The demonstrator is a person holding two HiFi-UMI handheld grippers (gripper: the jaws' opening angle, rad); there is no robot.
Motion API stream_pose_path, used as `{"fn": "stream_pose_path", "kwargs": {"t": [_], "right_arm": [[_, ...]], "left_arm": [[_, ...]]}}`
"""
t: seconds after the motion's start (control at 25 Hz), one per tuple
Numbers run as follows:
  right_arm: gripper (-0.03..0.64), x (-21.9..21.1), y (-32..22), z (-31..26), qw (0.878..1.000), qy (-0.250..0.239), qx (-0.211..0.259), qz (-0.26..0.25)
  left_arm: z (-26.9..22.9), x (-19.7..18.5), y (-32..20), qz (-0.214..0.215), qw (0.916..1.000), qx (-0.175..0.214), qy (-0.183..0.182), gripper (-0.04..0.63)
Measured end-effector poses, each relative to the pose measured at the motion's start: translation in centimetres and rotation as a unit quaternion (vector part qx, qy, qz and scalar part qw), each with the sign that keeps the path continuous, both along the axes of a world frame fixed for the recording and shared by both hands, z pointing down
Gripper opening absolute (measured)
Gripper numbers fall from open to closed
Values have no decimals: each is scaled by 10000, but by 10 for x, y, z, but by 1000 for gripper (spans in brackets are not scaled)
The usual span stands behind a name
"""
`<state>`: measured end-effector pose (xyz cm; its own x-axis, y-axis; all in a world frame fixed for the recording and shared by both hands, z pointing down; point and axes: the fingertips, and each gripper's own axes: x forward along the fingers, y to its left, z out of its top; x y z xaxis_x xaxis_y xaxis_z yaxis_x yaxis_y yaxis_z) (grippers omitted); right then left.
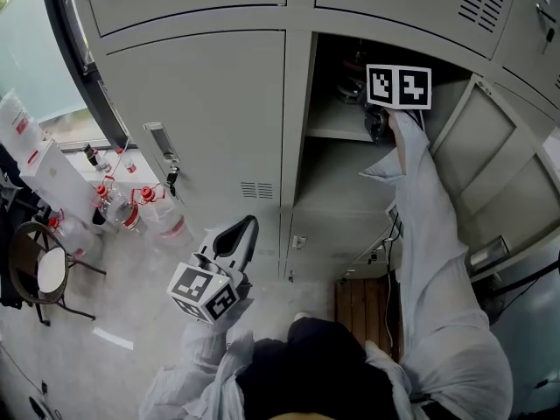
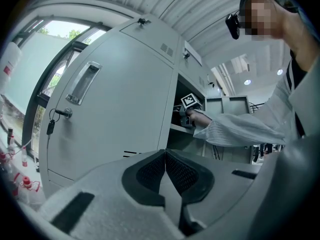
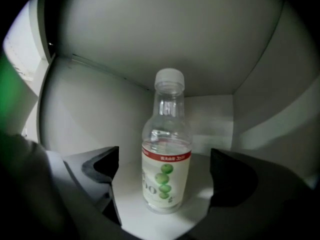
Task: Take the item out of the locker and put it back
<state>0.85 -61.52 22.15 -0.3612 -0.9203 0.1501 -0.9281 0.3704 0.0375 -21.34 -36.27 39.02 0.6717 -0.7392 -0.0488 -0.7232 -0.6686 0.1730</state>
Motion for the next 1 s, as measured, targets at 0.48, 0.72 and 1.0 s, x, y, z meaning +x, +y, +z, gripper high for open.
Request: {"fn": "stream_pose_path", "kwargs": {"t": [0.48,0.72,1.0], "right_arm": [[549,-15,54,-11,9996,-181,215,-96],[549,-20,93,8,9997,-173,121,-81],[548,-29,149,31,9992,-329,120,-183]], "left_arm": [[8,4,22,191,9998,-82,-66,8],[14,5,41,367,9992,-146,-57,8],[27,-1,65,425,9983,-301,-278,8]]}}
